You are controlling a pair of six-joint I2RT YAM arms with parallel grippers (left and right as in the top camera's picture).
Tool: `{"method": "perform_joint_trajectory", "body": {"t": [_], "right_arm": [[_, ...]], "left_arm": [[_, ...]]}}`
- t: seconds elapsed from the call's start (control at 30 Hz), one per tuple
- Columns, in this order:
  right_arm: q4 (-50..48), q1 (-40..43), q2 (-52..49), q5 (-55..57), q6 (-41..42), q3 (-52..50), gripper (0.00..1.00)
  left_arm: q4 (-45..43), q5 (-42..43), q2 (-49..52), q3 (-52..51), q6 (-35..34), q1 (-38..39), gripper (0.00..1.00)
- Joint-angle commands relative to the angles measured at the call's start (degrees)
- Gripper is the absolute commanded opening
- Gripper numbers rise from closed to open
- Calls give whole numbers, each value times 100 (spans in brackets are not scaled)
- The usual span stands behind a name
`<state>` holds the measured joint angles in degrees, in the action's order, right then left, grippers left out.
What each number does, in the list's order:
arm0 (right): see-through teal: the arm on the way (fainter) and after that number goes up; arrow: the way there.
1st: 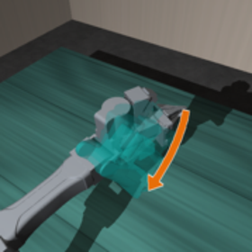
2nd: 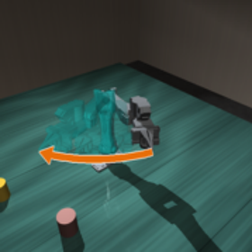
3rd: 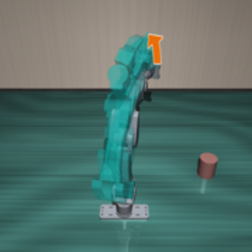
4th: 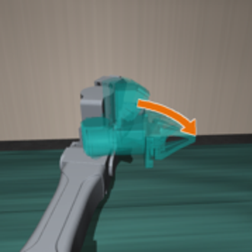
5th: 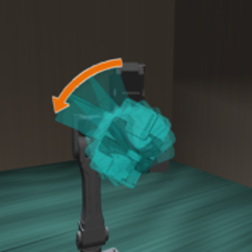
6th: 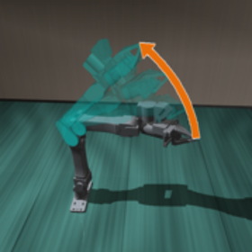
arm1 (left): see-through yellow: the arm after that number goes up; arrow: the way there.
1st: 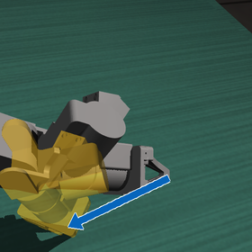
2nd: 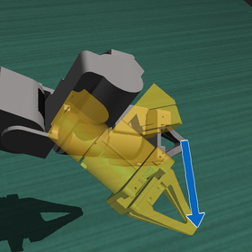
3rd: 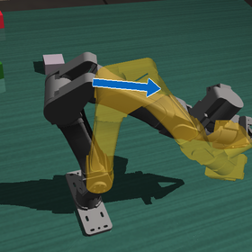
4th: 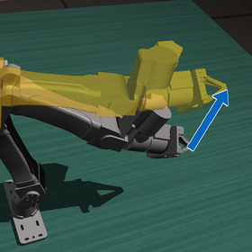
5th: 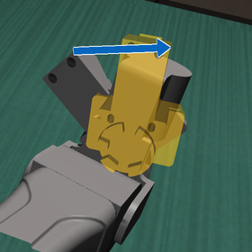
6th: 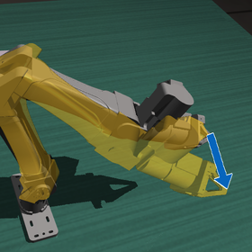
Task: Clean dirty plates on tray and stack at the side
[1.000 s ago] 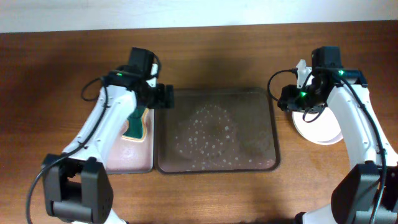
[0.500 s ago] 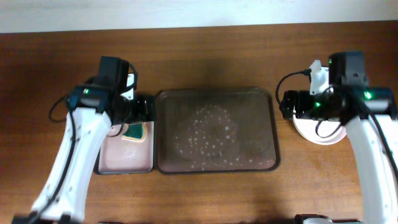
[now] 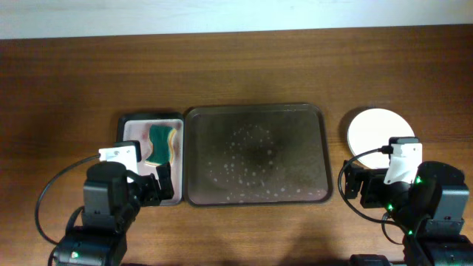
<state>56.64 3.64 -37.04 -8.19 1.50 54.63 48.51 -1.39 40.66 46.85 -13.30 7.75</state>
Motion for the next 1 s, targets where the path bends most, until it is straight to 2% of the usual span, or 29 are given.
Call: {"method": "perform_joint_trajectory", "body": {"t": [0.0,0.43,0.6,0.7,0.97], "right_arm": [[11,-31,4,74,22,-63,99],[11,-31,-94,74,22,-63,99],[-177,-31,315,299,-74,-120,99],[-970,-68,940,284,-66,-651,98],[-3685,-603,2798,81,-63,-2959,99]], "left_arm": [[20,-125,-90,-85,4,-4,99],[17,-125,-76,-85,4,-4,99],[17,-125,-76,-85,4,-4,99],[17,-125,-76,-85,4,-4,99],[17,-125,-76,-85,4,-4,99]]}}
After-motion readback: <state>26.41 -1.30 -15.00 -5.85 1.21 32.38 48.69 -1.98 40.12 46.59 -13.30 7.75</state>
